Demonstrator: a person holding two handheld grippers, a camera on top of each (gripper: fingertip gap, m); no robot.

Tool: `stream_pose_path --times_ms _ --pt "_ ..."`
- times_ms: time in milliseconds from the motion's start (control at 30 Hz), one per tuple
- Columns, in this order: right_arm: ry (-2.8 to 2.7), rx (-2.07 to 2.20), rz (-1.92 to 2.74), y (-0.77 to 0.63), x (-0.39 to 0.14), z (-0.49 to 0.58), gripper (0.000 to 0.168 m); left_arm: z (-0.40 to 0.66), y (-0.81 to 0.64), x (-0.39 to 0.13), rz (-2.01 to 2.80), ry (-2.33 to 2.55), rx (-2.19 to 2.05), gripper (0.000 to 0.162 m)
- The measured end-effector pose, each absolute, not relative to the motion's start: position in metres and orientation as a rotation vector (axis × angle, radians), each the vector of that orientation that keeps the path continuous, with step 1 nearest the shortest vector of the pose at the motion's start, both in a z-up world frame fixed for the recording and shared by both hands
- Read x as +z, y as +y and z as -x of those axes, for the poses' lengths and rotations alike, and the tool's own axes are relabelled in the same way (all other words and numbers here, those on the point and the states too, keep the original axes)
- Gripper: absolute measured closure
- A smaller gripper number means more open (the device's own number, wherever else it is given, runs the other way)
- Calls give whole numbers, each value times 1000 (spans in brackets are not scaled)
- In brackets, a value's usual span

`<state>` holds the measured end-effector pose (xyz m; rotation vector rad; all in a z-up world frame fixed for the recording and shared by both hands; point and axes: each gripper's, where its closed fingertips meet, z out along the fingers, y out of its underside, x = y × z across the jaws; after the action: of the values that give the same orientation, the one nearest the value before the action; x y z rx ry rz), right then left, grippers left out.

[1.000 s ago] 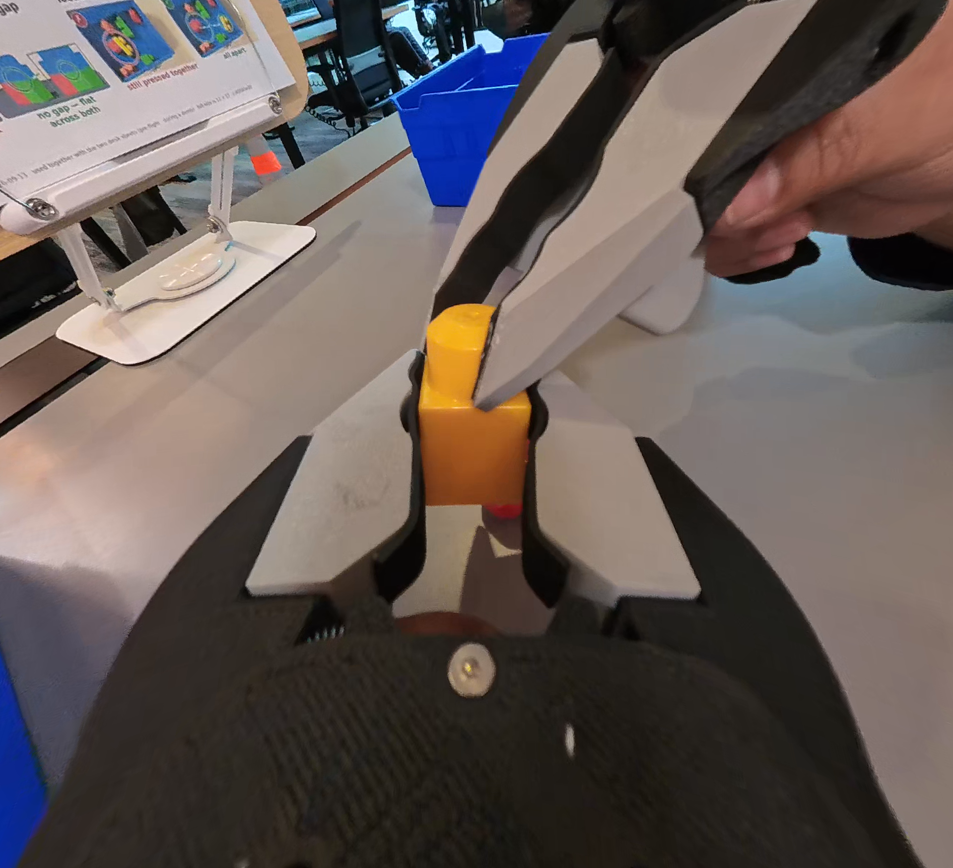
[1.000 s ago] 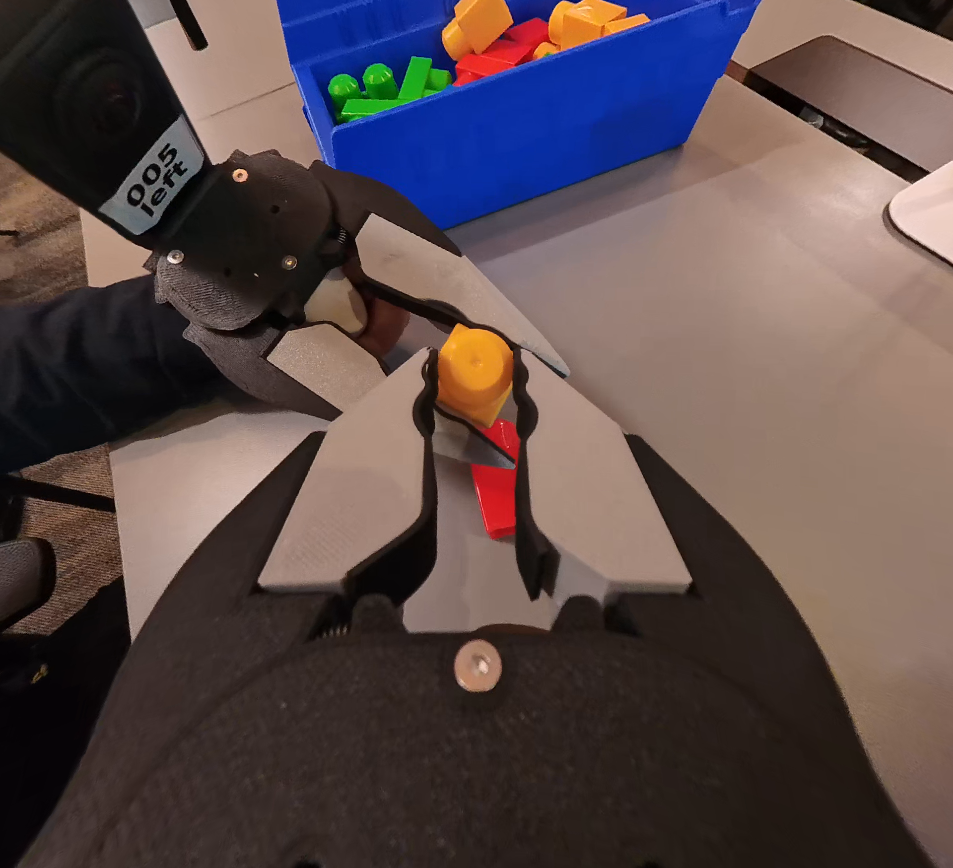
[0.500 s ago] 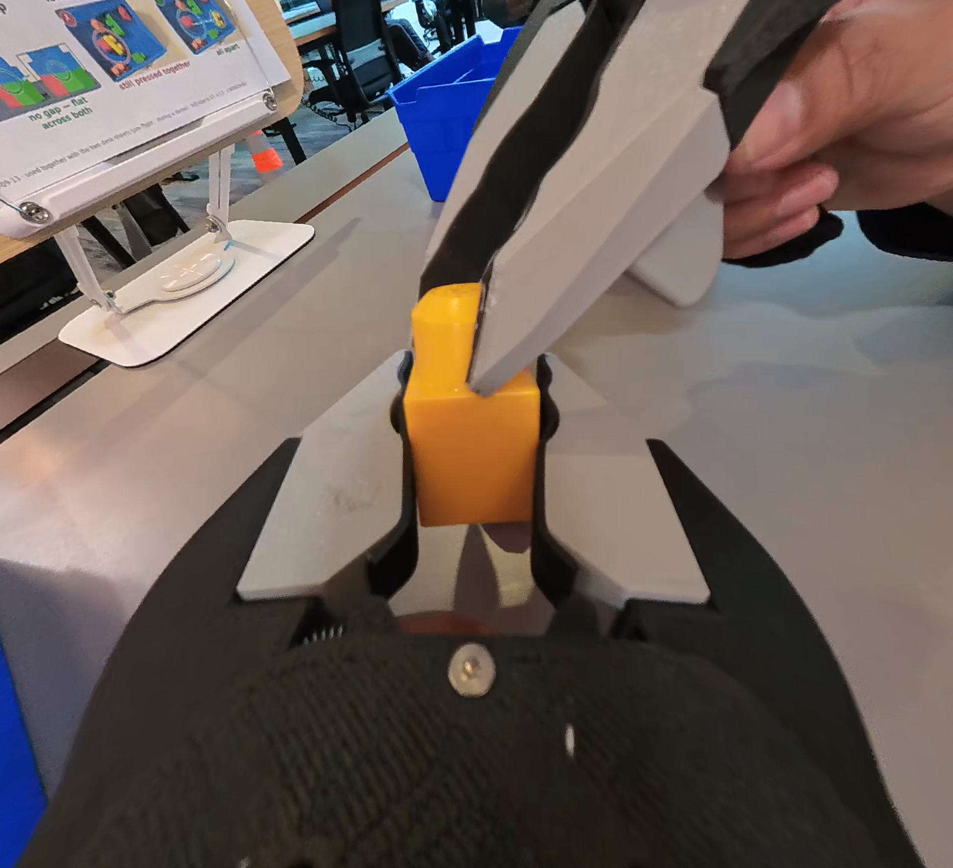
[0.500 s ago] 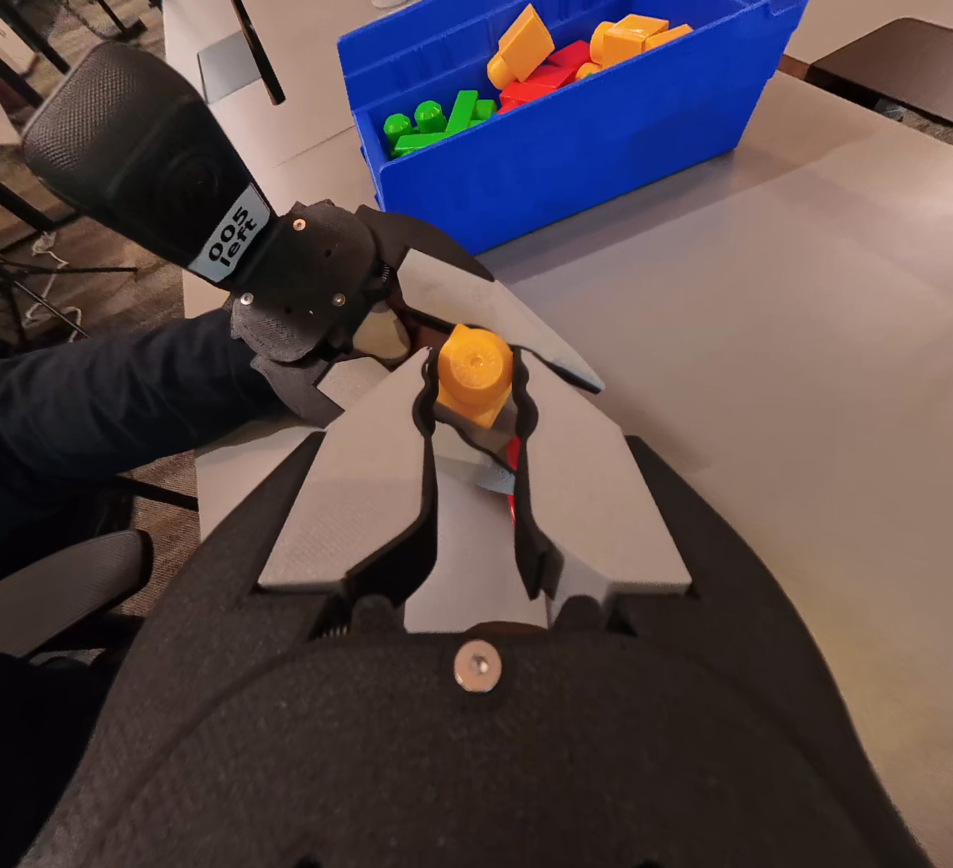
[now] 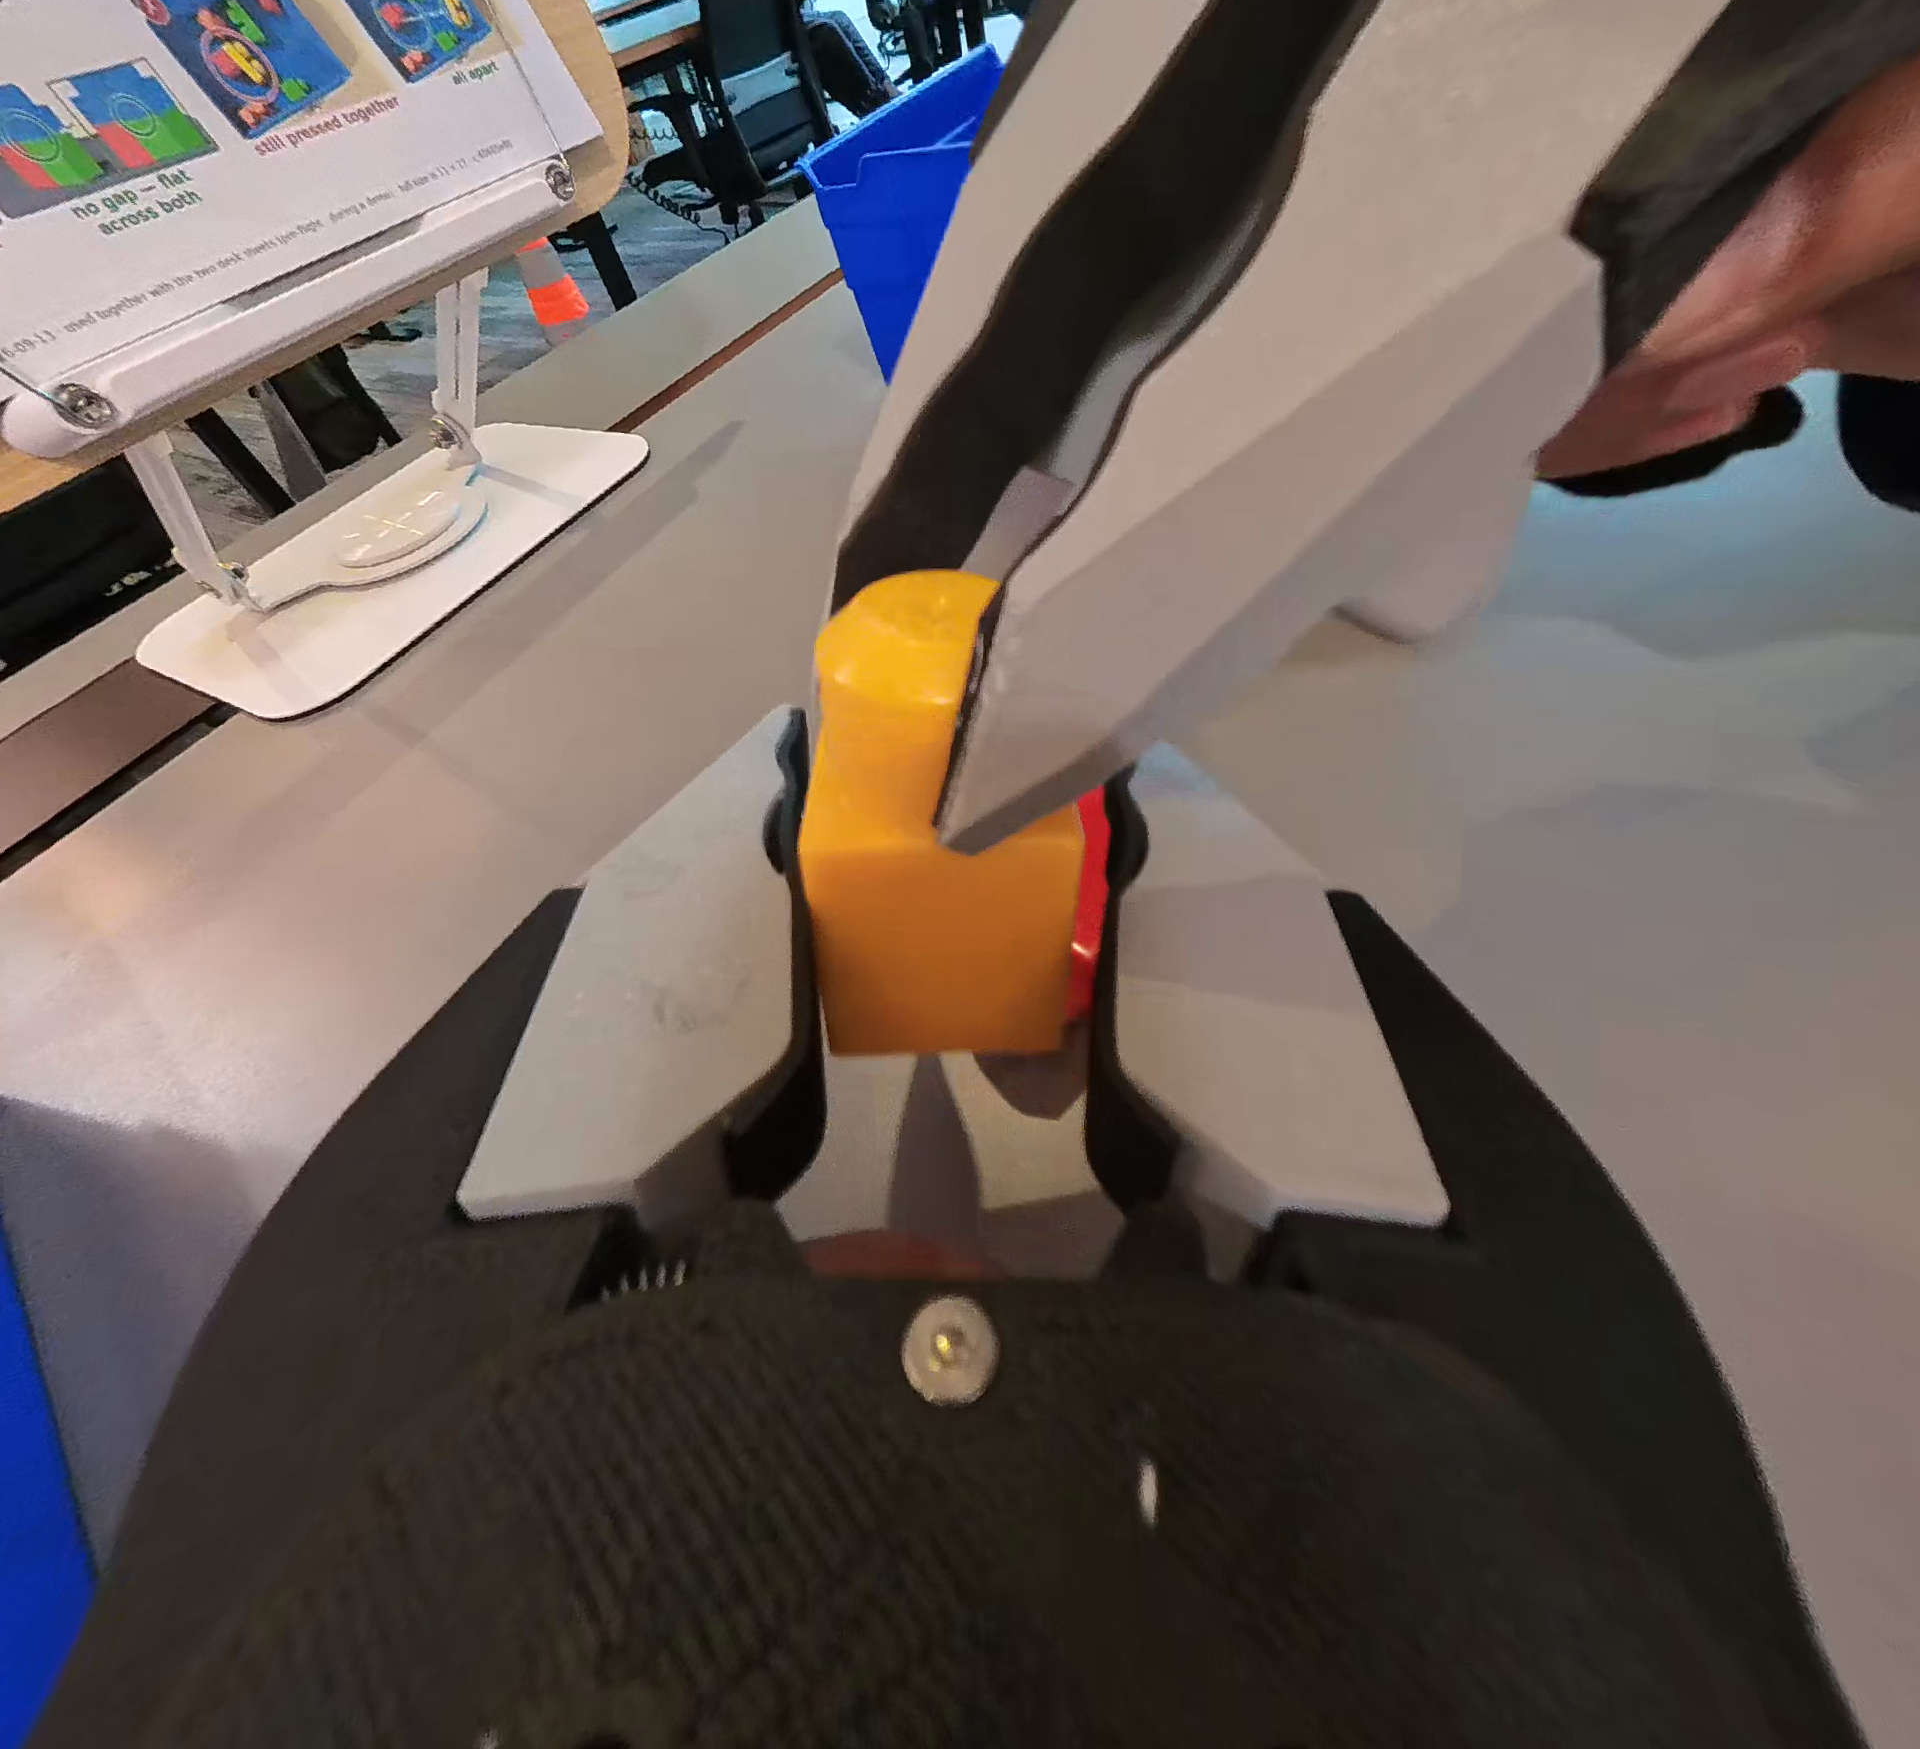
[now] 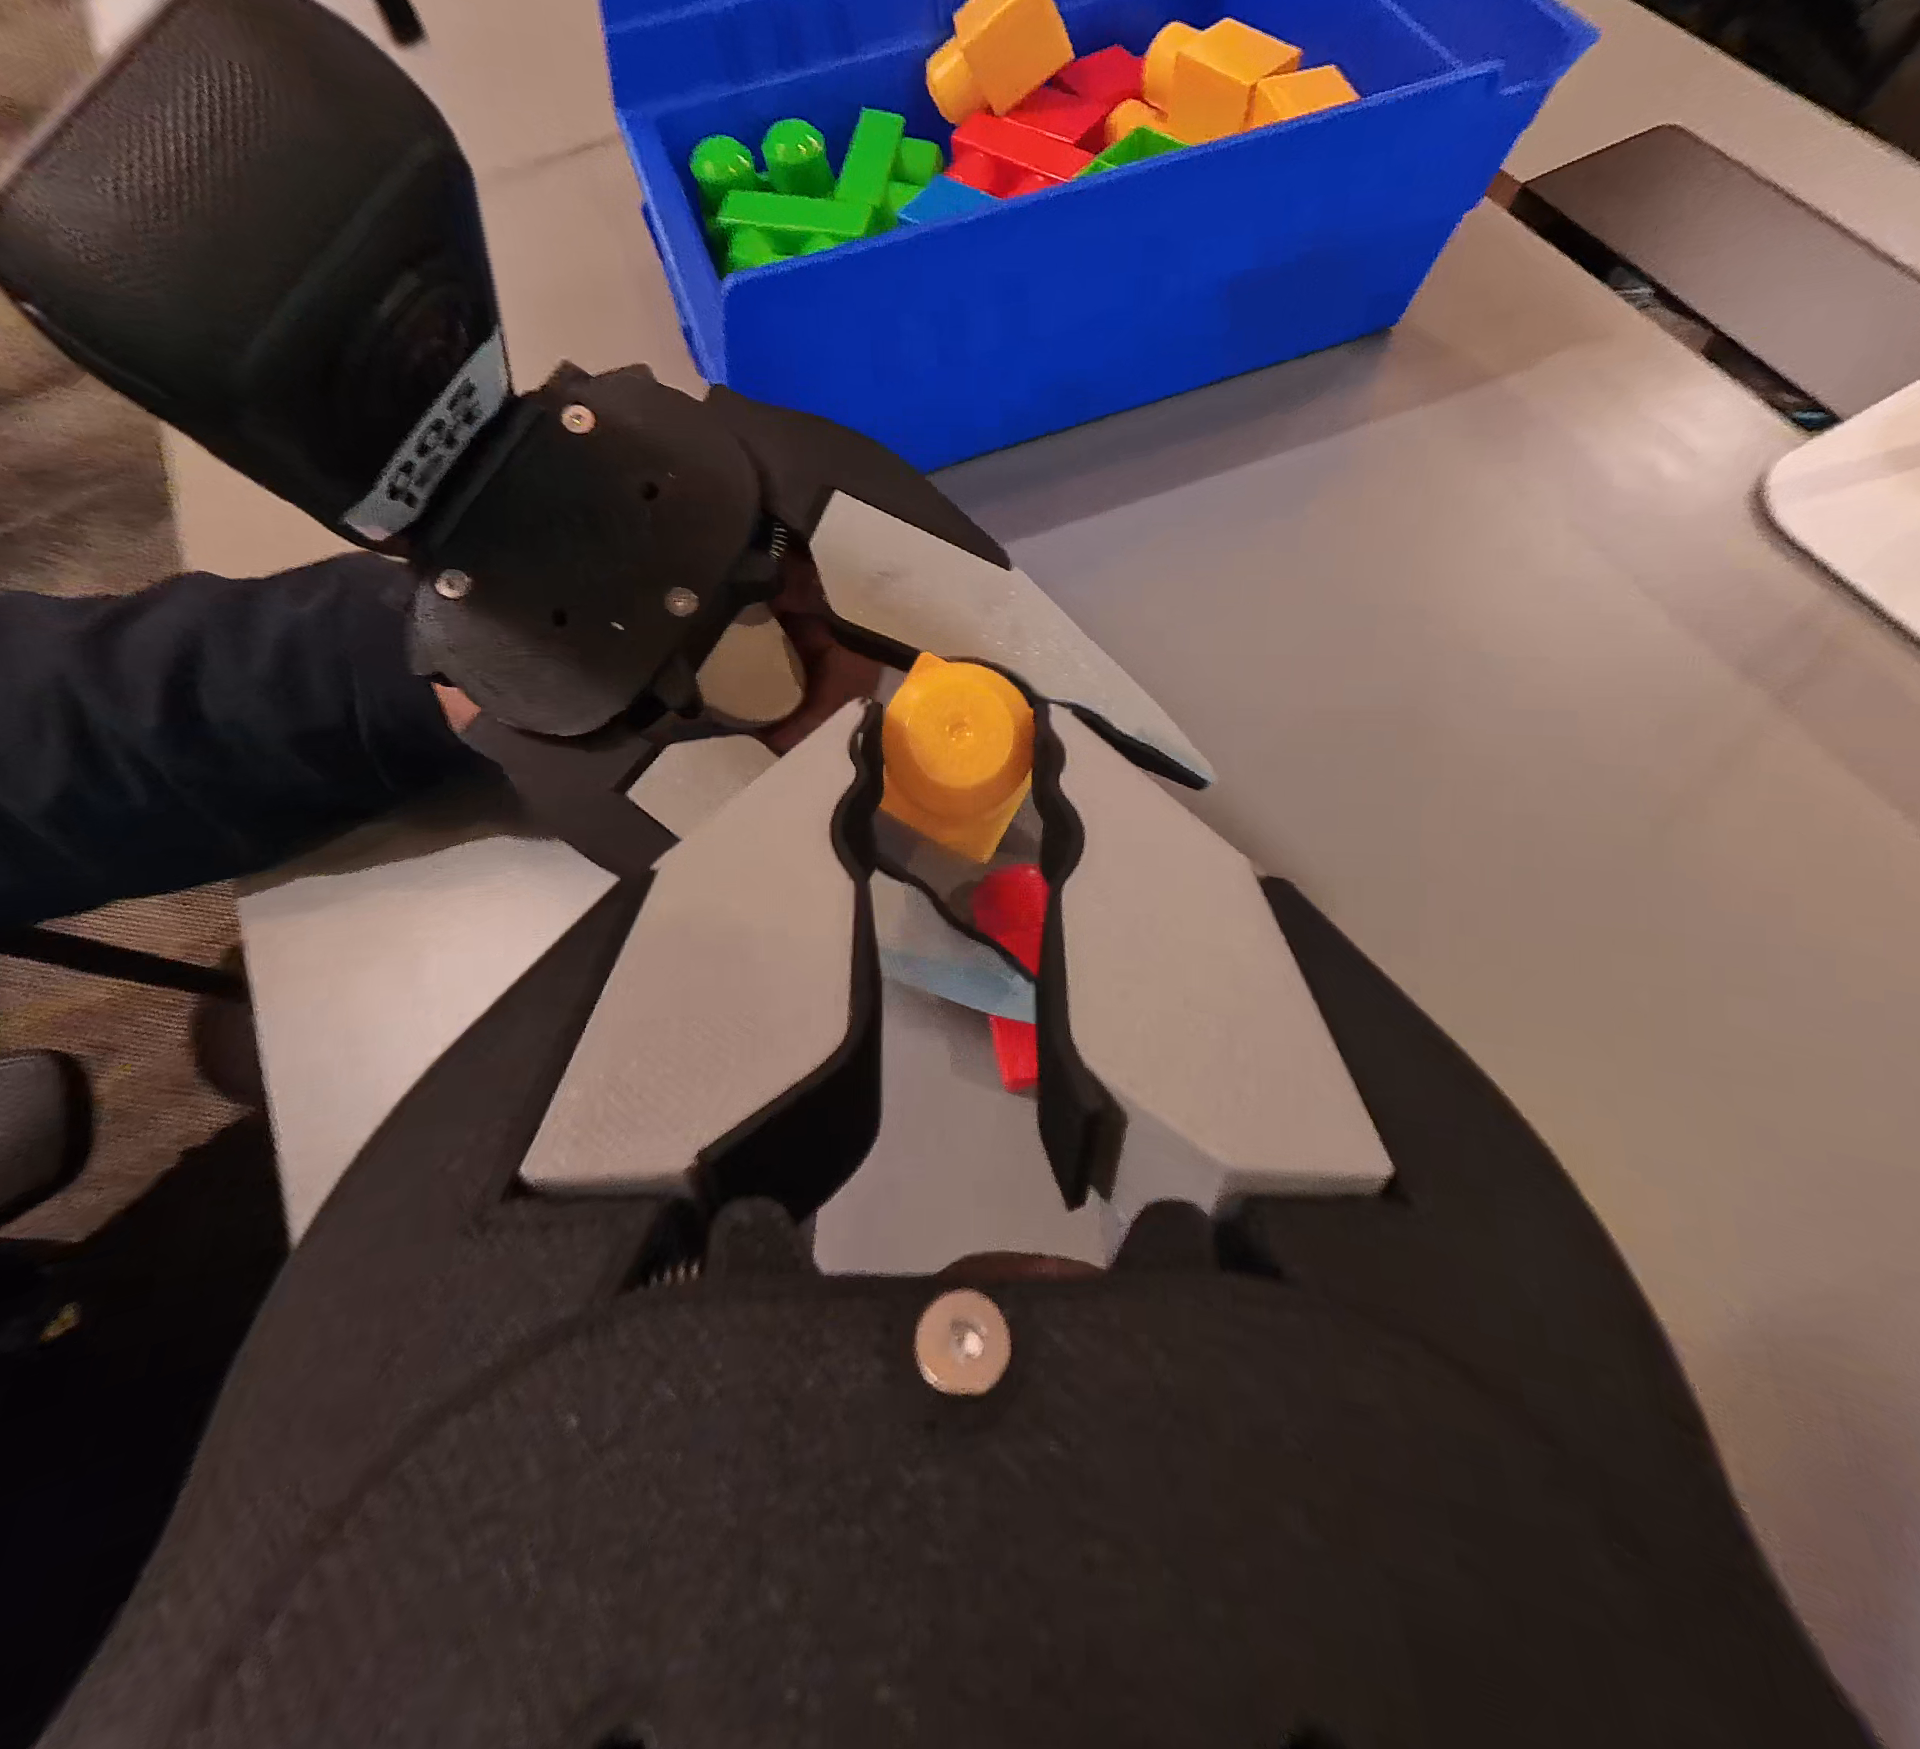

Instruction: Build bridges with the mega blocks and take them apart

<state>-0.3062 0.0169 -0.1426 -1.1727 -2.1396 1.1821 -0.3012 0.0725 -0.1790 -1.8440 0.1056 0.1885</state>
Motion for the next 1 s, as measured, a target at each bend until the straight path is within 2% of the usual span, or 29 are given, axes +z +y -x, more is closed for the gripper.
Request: stream_pose_path --times_ms 1000 --pt "-2190 1105 1128 10 -136 301 142 299 74 -170 1782 126 242 106"
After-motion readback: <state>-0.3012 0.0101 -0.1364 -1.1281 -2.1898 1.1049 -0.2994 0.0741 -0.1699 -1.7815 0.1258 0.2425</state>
